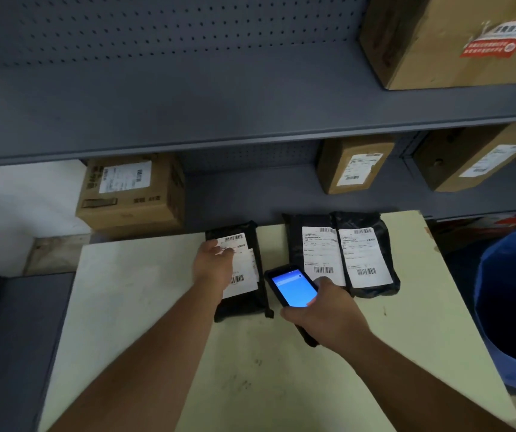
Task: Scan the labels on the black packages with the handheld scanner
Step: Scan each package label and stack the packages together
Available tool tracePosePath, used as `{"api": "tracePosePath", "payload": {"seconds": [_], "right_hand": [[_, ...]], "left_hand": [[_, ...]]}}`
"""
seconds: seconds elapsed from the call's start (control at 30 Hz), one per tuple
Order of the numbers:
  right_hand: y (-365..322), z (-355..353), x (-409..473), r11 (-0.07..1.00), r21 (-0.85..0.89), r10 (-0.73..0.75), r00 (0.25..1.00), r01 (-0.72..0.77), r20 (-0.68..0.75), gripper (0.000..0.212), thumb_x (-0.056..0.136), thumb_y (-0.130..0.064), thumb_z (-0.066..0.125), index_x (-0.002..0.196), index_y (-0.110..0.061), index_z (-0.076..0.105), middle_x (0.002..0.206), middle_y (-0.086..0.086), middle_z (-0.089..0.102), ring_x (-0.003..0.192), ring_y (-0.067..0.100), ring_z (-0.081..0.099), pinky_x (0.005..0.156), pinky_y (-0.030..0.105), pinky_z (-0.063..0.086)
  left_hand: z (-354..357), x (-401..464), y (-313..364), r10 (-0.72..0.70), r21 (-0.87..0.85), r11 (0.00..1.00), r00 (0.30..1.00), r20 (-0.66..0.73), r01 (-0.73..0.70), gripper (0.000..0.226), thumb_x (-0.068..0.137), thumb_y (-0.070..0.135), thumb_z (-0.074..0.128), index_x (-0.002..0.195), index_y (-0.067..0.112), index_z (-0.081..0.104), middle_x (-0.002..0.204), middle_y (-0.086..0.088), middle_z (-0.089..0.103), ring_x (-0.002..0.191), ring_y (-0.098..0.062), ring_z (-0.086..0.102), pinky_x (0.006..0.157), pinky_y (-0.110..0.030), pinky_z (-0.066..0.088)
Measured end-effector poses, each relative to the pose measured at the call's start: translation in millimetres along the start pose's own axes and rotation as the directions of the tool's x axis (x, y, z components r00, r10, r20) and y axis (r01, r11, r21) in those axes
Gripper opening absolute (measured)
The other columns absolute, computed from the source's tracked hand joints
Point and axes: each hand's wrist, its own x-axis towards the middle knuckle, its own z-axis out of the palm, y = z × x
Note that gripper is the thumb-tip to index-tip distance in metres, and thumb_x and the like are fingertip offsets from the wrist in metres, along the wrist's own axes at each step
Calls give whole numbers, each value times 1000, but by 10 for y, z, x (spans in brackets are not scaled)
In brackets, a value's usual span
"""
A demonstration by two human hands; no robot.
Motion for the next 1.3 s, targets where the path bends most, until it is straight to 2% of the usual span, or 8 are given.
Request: {"api": "tracePosePath", "payload": {"seconds": [0.2,0.57,0.63,0.7,0.77,0.97,1.1,1.3], "right_hand": [[-134,175,8,999,-29,-13,1000,14,28,47,77,-42,86,103,-21,53,84,-4,65,53,10,61,53,27,50],[-201,394,103,1000,-30,3,998,-2,57,52,69,-46,85,103,-23,53,83,2,72,44,14,62,60,38,61],[-187,400,121,1000,-15,11,998,-10,60,51,68,-46,85,101,-24,53,84,3,72,43,13,62,60,39,62],[-169,385,131,1000,-11,15,998,-15,60,49,69,-45,85,99,-24,52,85,3,72,43,12,60,55,35,56],[-139,365,140,1000,-1,19,998,-19,61,48,71,-44,86,99,-25,52,83,2,72,43,12,59,52,29,51],[-25,305,174,998,48,33,996,-37,81,47,72,-41,85,100,-25,51,77,3,73,43,13,59,56,34,53],[68,251,207,997,60,42,995,-47,87,47,73,-41,84,99,-26,48,68,2,72,39,12,56,56,33,52],[129,188,264,996,72,45,995,-52,93,45,76,-38,86,98,-27,48,67,0,67,38,10,56,53,30,51]], "left_hand": [[-293,157,-279,-98,20,995,993,-70,100,64,98,24,68,156,12,45,156,-14,55,139,-35,55,112,-38,44],[-242,284,-439,-216,104,973,972,89,207,84,93,46,72,160,8,39,154,-17,54,131,-40,60,108,-48,53],[-161,316,-432,-239,113,967,965,110,226,88,83,54,76,153,8,49,143,-15,62,120,-39,66,100,-46,58],[-52,419,-488,-249,121,964,963,105,236,101,57,70,77,138,12,60,131,-12,69,110,-35,70,95,-49,61],[69,521,-546,-263,150,957,961,83,249,117,38,78,74,136,14,61,131,-10,67,113,-34,68,97,-51,60],[281,357,-360,-332,230,918,943,-3,324,112,68,63,89,152,10,38,152,-15,43,136,-37,49,105,-48,48],[370,386,-372,-324,280,907,946,-17,316,112,66,69,87,151,11,43,147,-15,45,132,-35,51,106,-49,52],[480,422,-347,-303,164,939,953,-13,301,102,61,60,92,144,13,56,139,-11,57,122,-36,60,96,-49,57]]}}
